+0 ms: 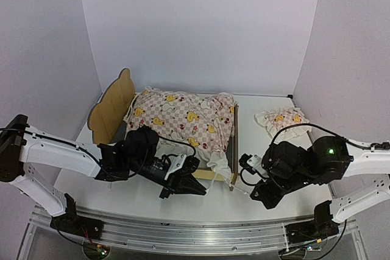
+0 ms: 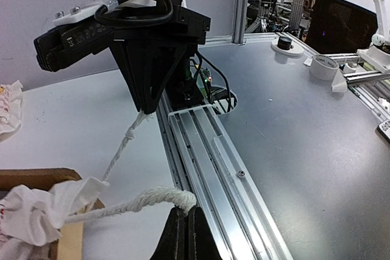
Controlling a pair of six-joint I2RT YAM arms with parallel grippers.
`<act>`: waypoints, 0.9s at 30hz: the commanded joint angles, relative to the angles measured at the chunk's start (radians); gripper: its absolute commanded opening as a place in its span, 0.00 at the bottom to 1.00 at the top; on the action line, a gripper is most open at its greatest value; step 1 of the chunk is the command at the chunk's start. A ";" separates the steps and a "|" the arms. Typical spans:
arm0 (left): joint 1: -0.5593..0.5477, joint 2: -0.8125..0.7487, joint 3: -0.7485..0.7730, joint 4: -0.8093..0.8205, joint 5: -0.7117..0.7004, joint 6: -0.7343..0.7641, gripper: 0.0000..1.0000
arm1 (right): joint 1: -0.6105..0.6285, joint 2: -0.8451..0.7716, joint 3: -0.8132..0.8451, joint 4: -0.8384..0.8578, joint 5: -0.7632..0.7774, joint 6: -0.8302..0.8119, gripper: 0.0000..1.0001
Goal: Set up the pet bed
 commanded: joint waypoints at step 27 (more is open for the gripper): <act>-0.062 0.081 -0.231 0.219 -0.290 0.269 0.63 | 0.006 0.357 0.106 0.329 -0.366 -0.099 0.00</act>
